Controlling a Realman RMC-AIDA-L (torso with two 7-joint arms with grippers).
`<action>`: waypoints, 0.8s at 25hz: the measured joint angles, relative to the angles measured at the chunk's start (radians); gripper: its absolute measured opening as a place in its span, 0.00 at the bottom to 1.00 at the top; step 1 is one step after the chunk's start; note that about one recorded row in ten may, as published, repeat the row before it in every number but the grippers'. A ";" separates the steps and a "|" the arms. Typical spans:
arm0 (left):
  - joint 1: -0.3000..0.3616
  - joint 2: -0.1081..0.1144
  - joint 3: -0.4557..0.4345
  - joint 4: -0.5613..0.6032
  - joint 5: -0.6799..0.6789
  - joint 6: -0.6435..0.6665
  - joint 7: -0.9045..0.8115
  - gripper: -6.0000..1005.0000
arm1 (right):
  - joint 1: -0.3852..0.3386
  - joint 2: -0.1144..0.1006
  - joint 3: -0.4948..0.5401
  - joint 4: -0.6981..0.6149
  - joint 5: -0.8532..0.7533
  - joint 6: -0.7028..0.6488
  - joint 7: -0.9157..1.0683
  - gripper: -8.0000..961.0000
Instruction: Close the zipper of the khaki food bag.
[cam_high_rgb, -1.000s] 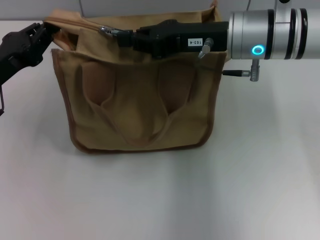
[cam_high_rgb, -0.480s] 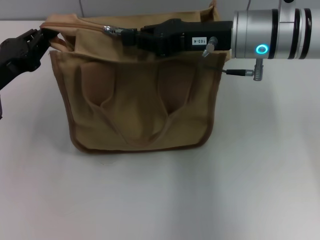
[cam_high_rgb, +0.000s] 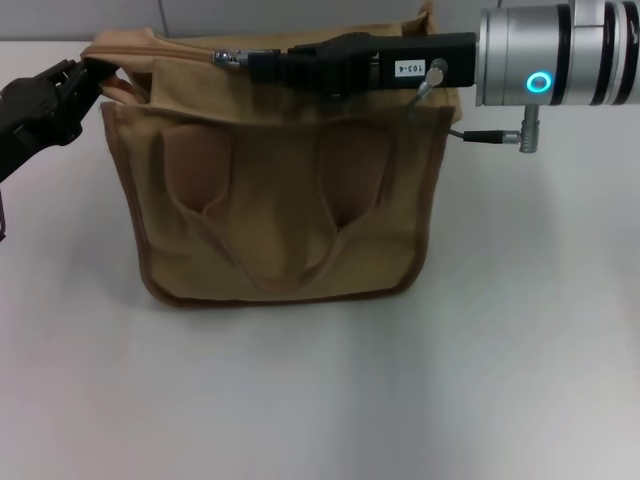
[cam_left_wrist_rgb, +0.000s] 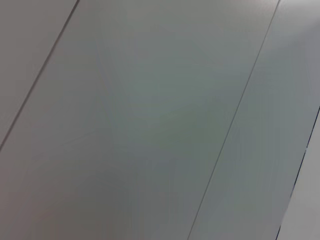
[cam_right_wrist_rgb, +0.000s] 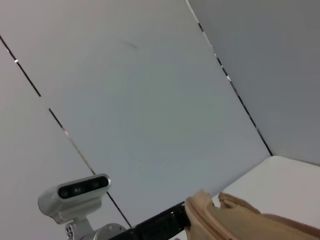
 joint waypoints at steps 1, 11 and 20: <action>0.000 0.000 0.000 0.000 0.000 0.000 0.000 0.03 | 0.005 -0.003 0.000 0.008 0.000 -0.002 0.005 0.02; 0.006 0.002 0.000 -0.010 0.003 0.001 0.000 0.03 | 0.019 -0.030 0.009 0.040 0.000 -0.025 0.033 0.02; 0.011 0.002 0.000 -0.010 0.001 0.000 -0.001 0.03 | 0.023 -0.049 0.010 0.048 -0.001 -0.036 0.094 0.02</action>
